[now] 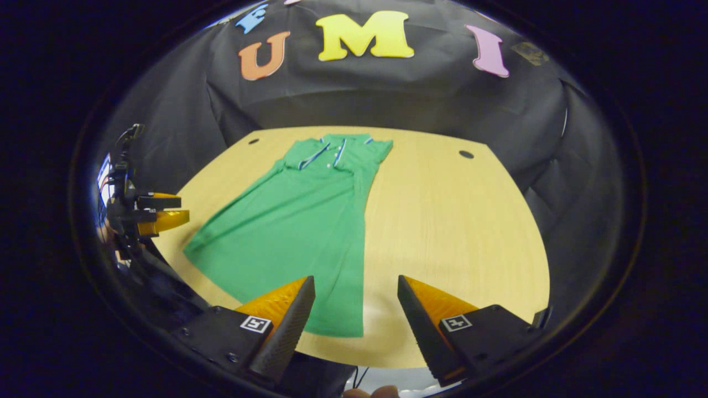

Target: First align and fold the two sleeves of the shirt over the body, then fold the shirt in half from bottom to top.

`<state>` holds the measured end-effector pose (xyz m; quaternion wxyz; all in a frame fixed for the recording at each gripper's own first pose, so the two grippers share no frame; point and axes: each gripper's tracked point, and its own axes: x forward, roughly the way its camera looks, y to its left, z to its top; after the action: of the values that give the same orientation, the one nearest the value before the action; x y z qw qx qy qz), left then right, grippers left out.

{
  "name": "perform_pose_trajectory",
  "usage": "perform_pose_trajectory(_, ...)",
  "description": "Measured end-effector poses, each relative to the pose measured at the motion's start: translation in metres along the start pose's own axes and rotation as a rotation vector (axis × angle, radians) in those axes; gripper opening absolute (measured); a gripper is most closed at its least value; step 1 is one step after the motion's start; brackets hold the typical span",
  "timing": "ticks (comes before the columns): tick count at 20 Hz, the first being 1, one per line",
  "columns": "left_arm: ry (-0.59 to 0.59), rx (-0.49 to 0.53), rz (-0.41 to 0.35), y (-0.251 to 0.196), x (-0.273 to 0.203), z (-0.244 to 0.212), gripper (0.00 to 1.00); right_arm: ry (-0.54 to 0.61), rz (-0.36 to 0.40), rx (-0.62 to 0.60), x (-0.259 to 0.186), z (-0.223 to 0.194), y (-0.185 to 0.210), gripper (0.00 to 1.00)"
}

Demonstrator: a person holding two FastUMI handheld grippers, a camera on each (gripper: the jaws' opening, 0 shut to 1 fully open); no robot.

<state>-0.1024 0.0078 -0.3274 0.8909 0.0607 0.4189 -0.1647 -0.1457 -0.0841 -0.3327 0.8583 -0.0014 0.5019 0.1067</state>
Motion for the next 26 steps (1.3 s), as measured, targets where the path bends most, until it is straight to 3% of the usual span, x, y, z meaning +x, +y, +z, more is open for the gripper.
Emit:
perform_pose_trajectory(3,0.079,0.026,-0.037,0.0,0.003,-0.046,1.0,0.072,-0.003,-0.029,0.009,-0.029,0.007,0.93)
perform_pose_trajectory(6,0.13,-0.023,-0.035,0.004,0.017,-0.072,1.0,0.114,-0.008,-0.059,0.017,-0.044,0.011,0.93)
perform_pose_trajectory(8,0.121,-0.072,-0.038,0.004,0.019,-0.073,1.0,0.133,-0.015,-0.07,0.024,-0.05,0.01,0.93)
perform_pose_trajectory(13,0.139,-0.043,-0.049,0.002,0.019,-0.075,1.0,0.175,-0.036,-0.083,0.037,-0.064,0.011,0.95)
perform_pose_trajectory(21,0.161,-0.064,-0.014,-0.003,0.019,-0.079,0.96,0.201,0.027,-0.116,0.045,-0.063,0.019,0.96)
perform_pose_trajectory(22,0.163,-0.06,-0.02,-0.009,0.019,-0.079,0.89,0.21,0.035,-0.126,0.044,-0.065,0.021,0.91)
perform_pose_trajectory(23,0.16,-0.044,-0.033,-0.017,0.017,-0.08,0.83,0.213,0.038,-0.126,0.043,-0.065,0.022,0.78)
perform_pose_trajectory(26,0.127,0.023,-0.021,-0.03,0.018,-0.077,0.29,0.205,0.066,-0.102,0.044,-0.064,0.027,0.37)
